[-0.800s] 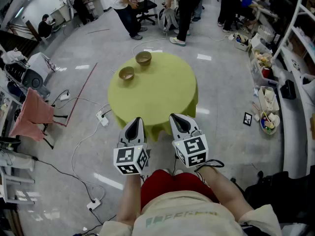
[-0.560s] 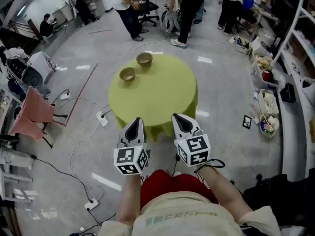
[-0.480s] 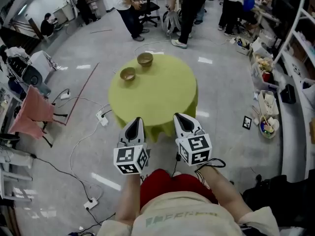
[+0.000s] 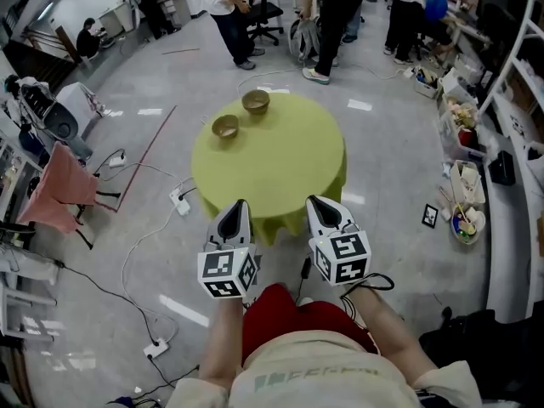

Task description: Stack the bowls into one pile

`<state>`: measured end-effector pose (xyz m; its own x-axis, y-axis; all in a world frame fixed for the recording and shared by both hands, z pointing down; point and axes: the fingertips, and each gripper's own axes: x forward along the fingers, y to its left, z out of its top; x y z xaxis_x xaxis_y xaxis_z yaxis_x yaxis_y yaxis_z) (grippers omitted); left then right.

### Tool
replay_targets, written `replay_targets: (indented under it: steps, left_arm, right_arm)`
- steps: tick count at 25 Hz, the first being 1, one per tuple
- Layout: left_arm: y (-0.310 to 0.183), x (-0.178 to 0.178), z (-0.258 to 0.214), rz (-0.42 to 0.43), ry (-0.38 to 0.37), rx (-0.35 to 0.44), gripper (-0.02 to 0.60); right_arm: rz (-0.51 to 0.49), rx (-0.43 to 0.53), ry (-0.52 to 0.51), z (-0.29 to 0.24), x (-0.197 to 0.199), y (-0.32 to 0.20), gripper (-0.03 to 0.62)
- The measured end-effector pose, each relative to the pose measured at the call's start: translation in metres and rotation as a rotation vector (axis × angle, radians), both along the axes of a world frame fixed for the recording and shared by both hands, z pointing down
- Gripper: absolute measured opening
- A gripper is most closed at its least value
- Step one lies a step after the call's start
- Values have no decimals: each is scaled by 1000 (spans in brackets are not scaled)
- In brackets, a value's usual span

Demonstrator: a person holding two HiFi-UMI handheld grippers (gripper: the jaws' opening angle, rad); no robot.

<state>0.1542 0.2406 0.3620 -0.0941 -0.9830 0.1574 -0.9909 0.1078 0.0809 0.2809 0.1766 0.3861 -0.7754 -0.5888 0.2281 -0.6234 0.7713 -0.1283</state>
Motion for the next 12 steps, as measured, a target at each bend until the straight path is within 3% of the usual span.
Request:
replay_targets:
  steps: [12]
  left_arm:
    - [-17,-37,3,-31,-5,-12,23]
  right_arm:
    - [-6,-1,24,6,-36,-21,37]
